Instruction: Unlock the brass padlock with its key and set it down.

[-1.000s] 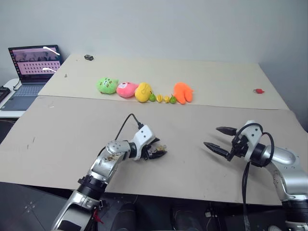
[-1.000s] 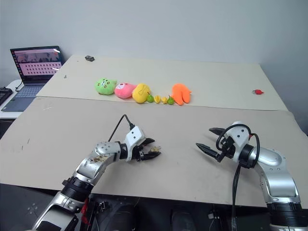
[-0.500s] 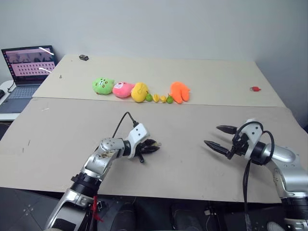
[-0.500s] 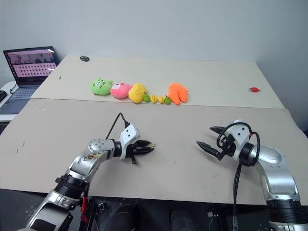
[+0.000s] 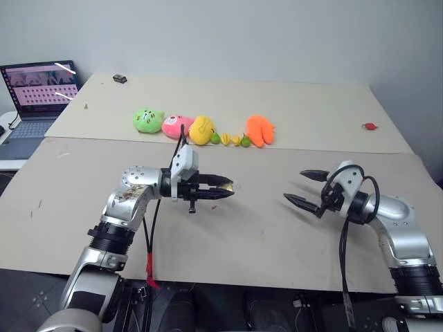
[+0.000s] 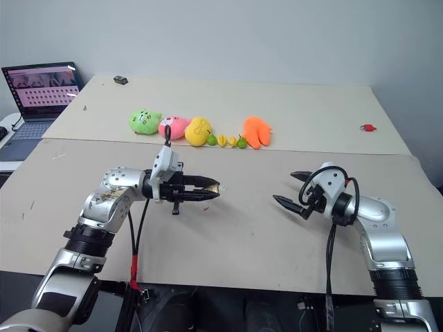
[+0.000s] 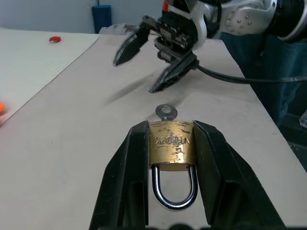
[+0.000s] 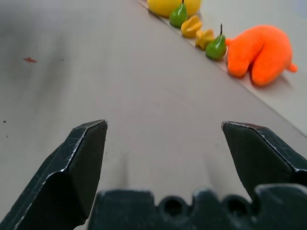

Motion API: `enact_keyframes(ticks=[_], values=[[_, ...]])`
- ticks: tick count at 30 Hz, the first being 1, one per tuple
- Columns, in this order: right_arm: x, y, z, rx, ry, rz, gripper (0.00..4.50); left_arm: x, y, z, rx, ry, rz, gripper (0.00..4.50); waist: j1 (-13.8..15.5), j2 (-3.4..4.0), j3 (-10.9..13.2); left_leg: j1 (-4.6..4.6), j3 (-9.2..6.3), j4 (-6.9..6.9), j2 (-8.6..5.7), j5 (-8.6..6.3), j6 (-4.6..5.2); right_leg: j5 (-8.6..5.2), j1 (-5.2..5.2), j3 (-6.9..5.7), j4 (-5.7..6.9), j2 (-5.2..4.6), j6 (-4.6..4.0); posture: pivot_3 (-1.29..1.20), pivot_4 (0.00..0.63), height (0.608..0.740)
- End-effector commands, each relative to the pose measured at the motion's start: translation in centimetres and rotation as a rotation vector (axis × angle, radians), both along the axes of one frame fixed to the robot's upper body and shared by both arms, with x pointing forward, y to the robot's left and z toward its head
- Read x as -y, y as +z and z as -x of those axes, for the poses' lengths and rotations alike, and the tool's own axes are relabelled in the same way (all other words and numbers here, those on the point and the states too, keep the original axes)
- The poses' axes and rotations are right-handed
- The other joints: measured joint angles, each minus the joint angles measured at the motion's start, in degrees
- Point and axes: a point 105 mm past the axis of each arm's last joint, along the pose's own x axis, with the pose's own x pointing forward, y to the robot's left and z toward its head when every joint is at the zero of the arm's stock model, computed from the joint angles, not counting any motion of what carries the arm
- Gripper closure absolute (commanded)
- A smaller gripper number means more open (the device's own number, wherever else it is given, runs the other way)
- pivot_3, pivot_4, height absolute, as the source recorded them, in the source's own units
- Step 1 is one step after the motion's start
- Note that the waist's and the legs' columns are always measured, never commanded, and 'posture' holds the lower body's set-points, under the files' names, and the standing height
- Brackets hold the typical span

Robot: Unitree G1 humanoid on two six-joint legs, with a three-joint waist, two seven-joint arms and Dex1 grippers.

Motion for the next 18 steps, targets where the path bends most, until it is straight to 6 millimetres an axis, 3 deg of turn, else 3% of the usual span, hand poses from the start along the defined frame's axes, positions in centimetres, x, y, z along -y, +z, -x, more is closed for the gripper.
enact_keyframes(ticks=[1,9,13,18], values=[[-0.5,1.8,0.0,0.133,0.04,0.077,0.0,-0.2,0.7,0.8,0.099,-0.059,-0.021,3.67,0.04,0.01,0.01,0.01,0.0,0.0,0.0,0.0,0.0,0.0,0.0,0.0,0.02,0.0,0.0,0.0,0.15,0.717],[-2.6,2.2,0.6,0.233,0.164,0.21,0.0,0.1,1.2,0.9,0.12,-0.096,-0.007,3.67,0.09,-0.01,0.02,0.0,0.01,0.0,0.0,0.0,0.0,0.0,-0.02,0.0,0.03,0.0,0.0,0.0,0.15,0.717],[-3.7,2.3,1.6,0.247,0.237,0.257,0.0,0.2,1.9,-0.2,0.12,-0.073,0.006,3.67,0.14,-0.01,0.02,0.0,0.0,0.01,0.0,0.0,0.0,0.0,-0.01,0.0,0.04,0.0,0.0,0.0,0.15,0.717],[-5.4,4.2,2.0,0.309,0.291,0.245,0.0,1.0,2.1,-1.7,0.066,-0.048,0.038,3.67,0.21,-0.02,0.02,0.0,0.0,0.05,-0.01,0.0,0.0,0.0,-0.01,-0.01,0.05,0.0,0.01,0.0,0.15,0.717]])
